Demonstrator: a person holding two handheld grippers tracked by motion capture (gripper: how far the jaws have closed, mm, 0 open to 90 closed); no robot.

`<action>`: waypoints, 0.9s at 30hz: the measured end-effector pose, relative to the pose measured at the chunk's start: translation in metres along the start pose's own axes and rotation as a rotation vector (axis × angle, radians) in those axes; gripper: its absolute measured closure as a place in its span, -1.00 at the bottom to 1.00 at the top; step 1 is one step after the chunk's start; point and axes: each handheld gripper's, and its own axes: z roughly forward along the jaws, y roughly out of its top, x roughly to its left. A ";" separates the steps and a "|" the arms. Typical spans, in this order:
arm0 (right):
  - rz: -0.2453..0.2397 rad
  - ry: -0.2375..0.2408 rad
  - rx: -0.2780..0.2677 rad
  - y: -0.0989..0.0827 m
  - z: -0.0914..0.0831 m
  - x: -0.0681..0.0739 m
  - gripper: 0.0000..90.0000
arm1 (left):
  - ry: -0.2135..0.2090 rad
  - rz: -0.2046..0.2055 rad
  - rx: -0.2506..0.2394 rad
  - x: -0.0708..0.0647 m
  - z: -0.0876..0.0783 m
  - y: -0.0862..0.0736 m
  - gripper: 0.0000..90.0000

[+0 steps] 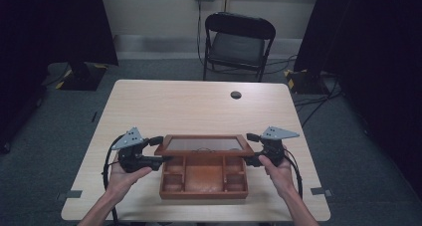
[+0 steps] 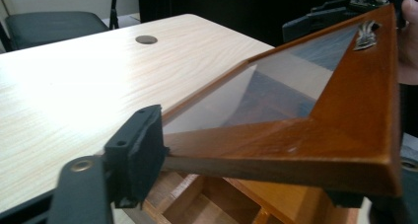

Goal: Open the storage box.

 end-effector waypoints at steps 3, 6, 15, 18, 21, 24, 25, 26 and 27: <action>0.010 0.002 -0.007 0.002 0.005 0.000 -0.54 | 0.018 0.004 -0.001 0.003 0.000 0.002 -0.31; 0.022 0.012 -0.014 0.003 0.008 -0.001 -0.50 | 0.025 0.006 0.000 0.004 0.001 0.003 -0.27; 0.029 0.005 -0.035 0.010 0.015 -0.002 -0.34 | 0.030 -0.056 -0.006 0.021 0.009 0.006 -0.19; 0.030 0.002 -0.034 0.012 0.016 -0.002 -0.33 | 0.034 -0.061 -0.005 0.024 0.009 0.006 -0.16; 0.020 -0.011 -0.035 0.014 0.019 -0.002 -0.31 | 0.041 -0.067 -0.006 0.026 0.012 0.006 -0.13; 0.024 -0.013 -0.047 0.014 0.022 -0.003 -0.33 | 0.060 -0.058 0.007 0.030 0.017 0.005 -0.09; 0.029 -0.014 -0.047 0.014 0.023 -0.004 -0.33 | 0.066 -0.065 0.005 0.031 0.019 0.005 -0.08; 0.035 -0.009 -0.051 0.014 0.024 -0.005 -0.34 | 0.069 -0.062 0.008 0.032 0.020 0.005 -0.07; 0.040 -0.008 -0.053 0.014 0.025 -0.006 -0.34 | 0.071 -0.066 0.008 0.033 0.021 0.004 -0.07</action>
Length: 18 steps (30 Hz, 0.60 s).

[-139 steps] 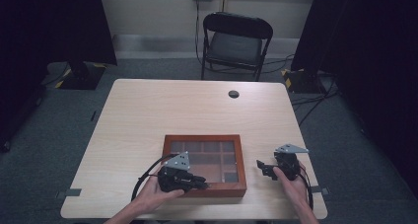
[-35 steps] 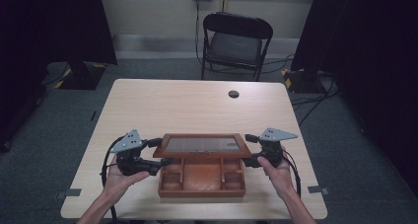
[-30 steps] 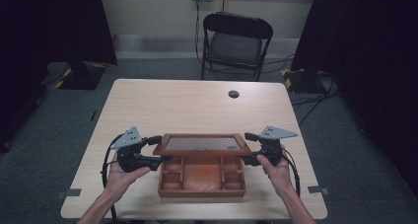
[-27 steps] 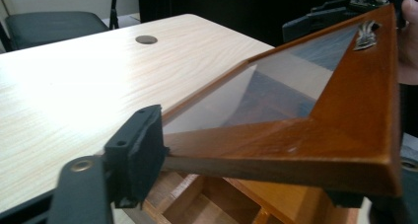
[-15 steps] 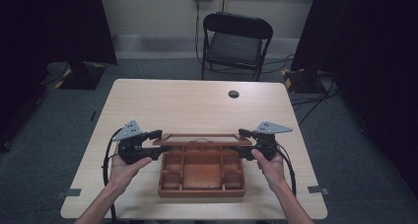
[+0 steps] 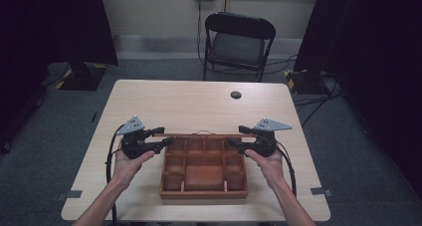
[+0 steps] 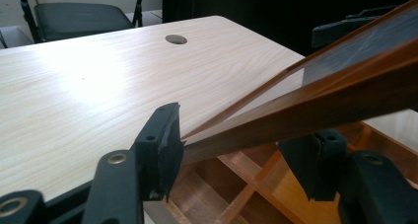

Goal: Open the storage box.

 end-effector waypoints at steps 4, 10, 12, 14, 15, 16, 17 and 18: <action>0.021 0.004 -0.006 0.000 0.004 -0.006 -0.33 | 0.023 0.015 0.005 0.003 0.004 0.000 0.02; 0.039 0.003 -0.021 0.003 0.007 -0.012 -0.28 | 0.059 0.041 0.030 0.006 0.009 0.007 0.11; 0.041 0.004 -0.025 0.004 0.009 -0.014 -0.25 | 0.062 0.032 0.028 0.007 0.012 0.007 0.13; 0.045 0.003 -0.031 0.005 0.010 -0.016 -0.24 | 0.056 0.011 0.014 0.009 0.014 0.006 0.12; 0.045 0.003 -0.031 0.005 0.010 -0.016 -0.24 | 0.056 0.011 0.014 0.009 0.014 0.006 0.11; 0.047 0.000 -0.035 0.004 0.010 -0.017 -0.21 | 0.050 -0.001 0.001 0.011 0.015 0.006 0.11; 0.049 -0.003 -0.032 0.004 0.011 -0.018 -0.21 | 0.050 0.000 0.006 0.012 0.015 0.006 0.12; 0.053 -0.002 -0.033 0.003 0.012 -0.020 -0.20 | 0.053 -0.004 0.005 0.012 0.017 0.005 0.12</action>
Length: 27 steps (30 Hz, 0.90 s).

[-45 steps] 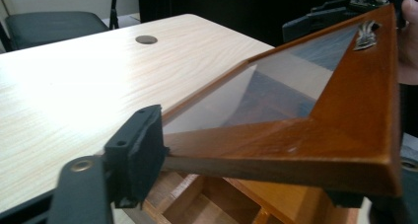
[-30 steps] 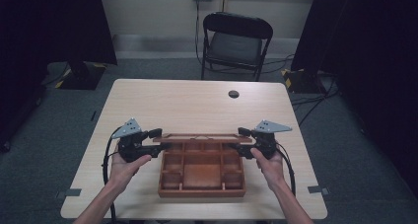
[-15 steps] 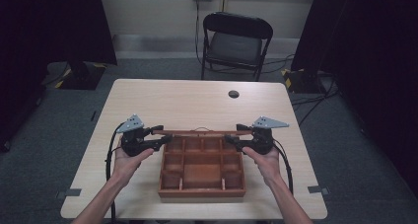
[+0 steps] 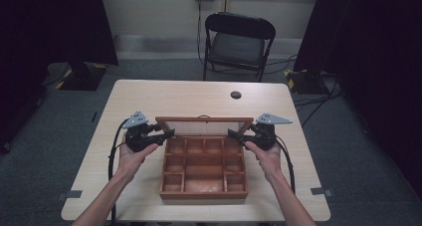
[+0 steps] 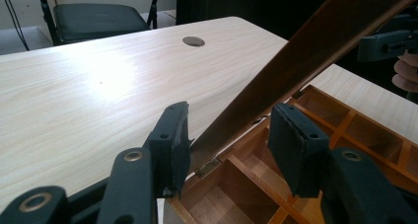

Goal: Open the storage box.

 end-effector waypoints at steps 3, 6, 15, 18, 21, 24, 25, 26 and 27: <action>0.003 -0.003 0.007 -0.001 0.002 -0.002 -0.19 | 0.016 0.006 0.021 0.001 0.004 -0.001 0.12; 0.003 -0.011 0.010 -0.001 0.004 -0.003 -0.19 | 0.024 0.012 0.028 0.003 0.007 -0.002 0.12; 0.018 -0.035 0.013 -0.006 0.015 -0.010 -0.16 | 0.039 0.006 0.034 0.010 0.015 -0.004 0.17; 0.027 -0.041 0.013 -0.007 0.020 -0.012 -0.17 | 0.036 0.001 0.030 0.012 0.018 -0.005 0.20; 0.024 -0.046 0.014 -0.008 0.023 -0.014 -0.17 | 0.046 -0.001 0.045 0.014 0.021 -0.007 0.20; 0.002 -0.066 0.005 -0.008 0.027 -0.015 -0.16 | 0.043 -0.008 0.040 0.016 0.025 -0.008 0.18; 0.002 -0.067 0.005 -0.009 0.027 -0.015 -0.15 | 0.043 -0.008 0.040 0.016 0.025 -0.008 0.18; 0.008 -0.062 -0.002 -0.009 0.028 -0.016 -0.15 | 0.046 -0.005 0.040 0.018 0.026 -0.009 0.18; 0.009 -0.066 -0.004 -0.009 0.029 -0.017 -0.15 | 0.043 -0.012 0.038 0.018 0.027 -0.009 0.18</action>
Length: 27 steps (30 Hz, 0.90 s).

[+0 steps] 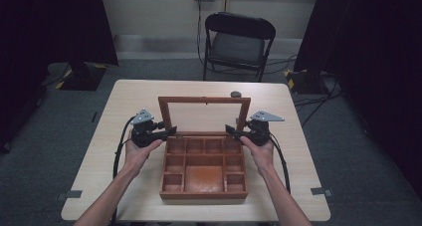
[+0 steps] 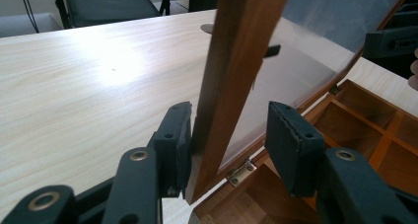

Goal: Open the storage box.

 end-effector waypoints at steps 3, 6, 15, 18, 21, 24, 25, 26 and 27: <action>-0.015 -0.006 0.017 0.002 0.004 -0.001 -0.16 | 0.005 0.006 0.011 0.001 0.003 -0.001 0.17; -0.016 -0.010 0.026 0.004 0.006 -0.002 -0.14 | 0.001 -0.018 0.009 0.004 0.005 0.000 0.17; -0.016 -0.019 0.025 0.004 0.010 -0.006 -0.09 | 0.012 -0.016 0.028 0.008 0.012 0.005 0.25; -0.013 -0.026 0.024 0.004 0.010 -0.007 -0.09 | 0.003 -0.029 0.023 0.010 0.012 0.004 0.26; -0.009 -0.025 0.018 0.004 0.012 -0.007 -0.09 | -0.001 -0.036 0.021 0.011 0.013 0.004 0.26; 0.004 -0.026 0.011 0.004 0.013 -0.009 -0.08 | -0.003 -0.039 0.027 0.013 0.015 0.005 0.26; 0.010 -0.027 0.011 0.003 0.014 -0.009 -0.08 | -0.005 -0.047 0.031 0.014 0.017 0.005 0.26; 0.010 -0.027 0.011 0.003 0.014 -0.009 -0.08 | -0.005 -0.047 0.031 0.014 0.017 0.005 0.26; 0.017 -0.026 0.008 0.003 0.014 -0.010 -0.08 | -0.008 -0.052 0.028 0.015 0.018 0.005 0.26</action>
